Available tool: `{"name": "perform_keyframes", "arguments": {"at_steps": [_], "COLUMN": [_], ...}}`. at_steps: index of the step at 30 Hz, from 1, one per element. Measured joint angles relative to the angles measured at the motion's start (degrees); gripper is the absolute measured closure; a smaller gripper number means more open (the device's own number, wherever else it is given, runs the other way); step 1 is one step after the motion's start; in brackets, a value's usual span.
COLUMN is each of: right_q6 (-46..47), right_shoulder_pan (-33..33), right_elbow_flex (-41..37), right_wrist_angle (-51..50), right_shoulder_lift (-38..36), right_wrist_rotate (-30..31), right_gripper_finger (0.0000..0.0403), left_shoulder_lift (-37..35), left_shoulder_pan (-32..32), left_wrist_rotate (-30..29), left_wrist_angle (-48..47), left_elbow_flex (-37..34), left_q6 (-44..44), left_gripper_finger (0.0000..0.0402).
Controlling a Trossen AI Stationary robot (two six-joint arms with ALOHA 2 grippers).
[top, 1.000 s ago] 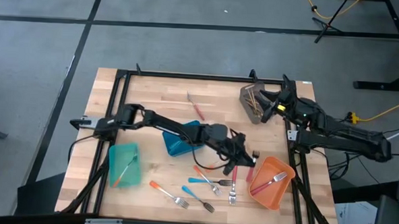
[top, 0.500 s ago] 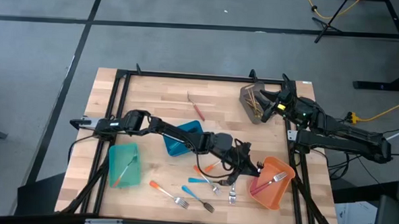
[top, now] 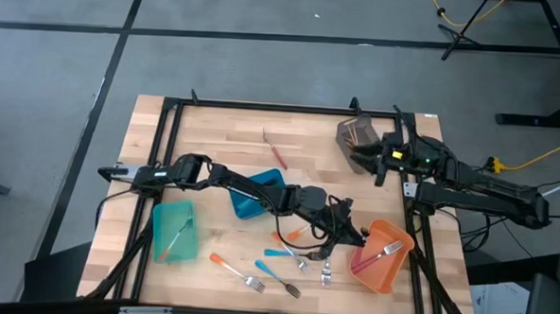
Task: Sort silverware by color (type)
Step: Put the top left pink fork into the orange bin
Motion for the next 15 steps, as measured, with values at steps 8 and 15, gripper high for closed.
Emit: {"name": "perform_keyframes", "arguments": {"at_steps": [8, 15], "right_q6": [6.8, 14.12], "right_shoulder_pan": [0.09, 0.07], "right_elbow_flex": [-0.02, -0.02], "right_wrist_angle": [-0.75, -2.99], "right_shoulder_lift": [-2.2, -7.07], "right_wrist_rotate": [-17.91, -27.78], "right_gripper_finger": [0.0233, 0.0233], "left_shoulder_lift": [0.0, 0.0], "left_shoulder_pan": [1.14, 1.99], "left_wrist_rotate": [0.08, 0.04], "left_wrist_angle": [-3.73, -5.93], "left_elbow_flex": [0.0, 0.0], "left_q6": [0.04, 0.0], "left_gripper_finger": [0.0385, 0.0383]}}
